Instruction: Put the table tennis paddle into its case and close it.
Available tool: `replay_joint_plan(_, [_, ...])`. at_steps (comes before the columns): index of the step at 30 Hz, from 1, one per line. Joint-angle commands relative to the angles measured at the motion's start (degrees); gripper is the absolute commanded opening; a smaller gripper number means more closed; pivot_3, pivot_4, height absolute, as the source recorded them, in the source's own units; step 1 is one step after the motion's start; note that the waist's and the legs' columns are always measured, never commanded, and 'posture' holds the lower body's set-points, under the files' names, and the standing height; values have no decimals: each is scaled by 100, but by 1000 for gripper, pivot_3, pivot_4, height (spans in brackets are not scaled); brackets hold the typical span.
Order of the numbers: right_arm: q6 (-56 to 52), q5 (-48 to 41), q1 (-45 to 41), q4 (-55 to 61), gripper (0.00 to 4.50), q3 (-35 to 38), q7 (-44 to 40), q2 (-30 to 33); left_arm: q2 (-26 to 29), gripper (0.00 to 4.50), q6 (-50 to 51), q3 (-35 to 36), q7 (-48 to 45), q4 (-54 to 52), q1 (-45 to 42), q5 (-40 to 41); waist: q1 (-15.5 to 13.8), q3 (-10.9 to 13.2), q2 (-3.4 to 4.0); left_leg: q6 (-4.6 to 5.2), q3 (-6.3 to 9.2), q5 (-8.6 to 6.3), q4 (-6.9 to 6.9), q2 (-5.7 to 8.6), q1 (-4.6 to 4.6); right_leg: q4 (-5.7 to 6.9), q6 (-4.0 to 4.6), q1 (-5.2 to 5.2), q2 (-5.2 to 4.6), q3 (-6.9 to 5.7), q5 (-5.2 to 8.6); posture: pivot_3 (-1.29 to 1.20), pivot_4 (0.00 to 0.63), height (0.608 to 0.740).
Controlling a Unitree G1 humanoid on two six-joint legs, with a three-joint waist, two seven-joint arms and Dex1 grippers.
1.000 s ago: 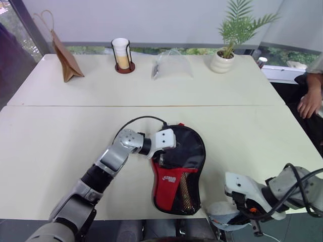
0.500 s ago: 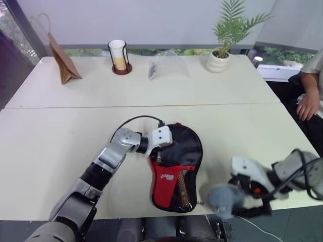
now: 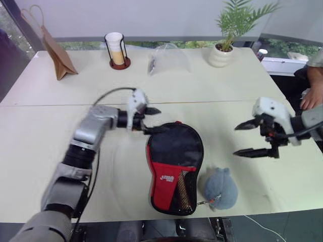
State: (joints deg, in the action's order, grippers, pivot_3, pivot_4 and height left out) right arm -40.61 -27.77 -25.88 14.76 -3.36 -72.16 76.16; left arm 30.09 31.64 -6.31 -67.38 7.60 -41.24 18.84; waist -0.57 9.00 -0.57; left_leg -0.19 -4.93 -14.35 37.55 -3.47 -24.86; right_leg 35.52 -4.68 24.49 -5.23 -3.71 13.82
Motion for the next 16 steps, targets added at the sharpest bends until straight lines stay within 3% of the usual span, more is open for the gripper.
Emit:
replay_joint_plan(1, [274,18,-166,-125,4491,328,-159,-59,527,4480,84,364,-282,-369,44,275,-3,12,0,0,0,0,1,-2,0,1,0,0,2,0,0,0,150,740])
replay_joint_plan(9, [319,-115,-483,-305,4491,626,-237,-215,1527,4480,831,1134,-479,-1155,553,1126,-2,50,7,-3,-8,0,46,-12,-4,22,20,-3,0,6,7,0,150,740])
replay_joint_plan(16, [143,-253,-671,-315,4491,704,-191,-445,1932,4480,1408,1568,-294,-1710,890,1701,3,58,1,-15,-2,6,57,-10,-3,52,23,6,-9,7,3,0,150,740])
